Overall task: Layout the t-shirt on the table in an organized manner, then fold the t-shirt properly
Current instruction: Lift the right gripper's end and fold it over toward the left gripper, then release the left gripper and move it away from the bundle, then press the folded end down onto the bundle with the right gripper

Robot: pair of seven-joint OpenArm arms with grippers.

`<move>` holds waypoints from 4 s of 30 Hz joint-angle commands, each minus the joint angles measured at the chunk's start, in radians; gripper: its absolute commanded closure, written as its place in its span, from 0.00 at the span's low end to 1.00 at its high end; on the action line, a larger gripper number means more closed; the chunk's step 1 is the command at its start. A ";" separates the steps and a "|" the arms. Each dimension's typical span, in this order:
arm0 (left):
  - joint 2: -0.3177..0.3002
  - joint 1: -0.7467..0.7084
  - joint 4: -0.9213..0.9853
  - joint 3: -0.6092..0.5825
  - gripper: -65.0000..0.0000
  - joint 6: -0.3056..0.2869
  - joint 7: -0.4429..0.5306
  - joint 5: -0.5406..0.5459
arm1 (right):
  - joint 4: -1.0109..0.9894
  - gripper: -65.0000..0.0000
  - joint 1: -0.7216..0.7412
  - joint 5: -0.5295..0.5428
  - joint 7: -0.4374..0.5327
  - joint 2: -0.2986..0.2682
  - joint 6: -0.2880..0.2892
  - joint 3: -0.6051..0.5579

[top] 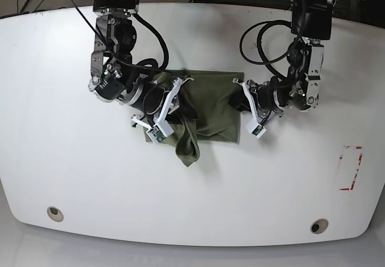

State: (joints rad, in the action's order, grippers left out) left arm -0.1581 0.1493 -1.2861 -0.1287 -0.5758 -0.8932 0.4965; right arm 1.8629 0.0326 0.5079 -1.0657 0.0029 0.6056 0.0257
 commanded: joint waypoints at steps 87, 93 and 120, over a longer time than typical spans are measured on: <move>-0.306 -0.106 -0.112 0.564 0.51 0.000 -0.140 0.693 | -0.145 0.22 -0.047 0.013 0.152 -0.091 -0.003 -0.139; -0.306 -0.136 -0.114 0.562 0.51 0.000 -0.139 0.689 | -0.049 0.22 -0.046 0.015 0.147 -0.126 -0.011 -0.139; -0.301 -0.138 -0.120 0.558 0.51 0.000 -0.137 0.687 | -0.174 0.50 -0.047 0.022 0.152 -0.151 -0.063 -0.143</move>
State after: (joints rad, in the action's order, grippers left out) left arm -0.4389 -0.0029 -1.3849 0.4232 -0.5686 -1.0542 1.1576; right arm 1.6726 -0.0307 0.5045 -0.9382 -0.1467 0.5388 -0.1188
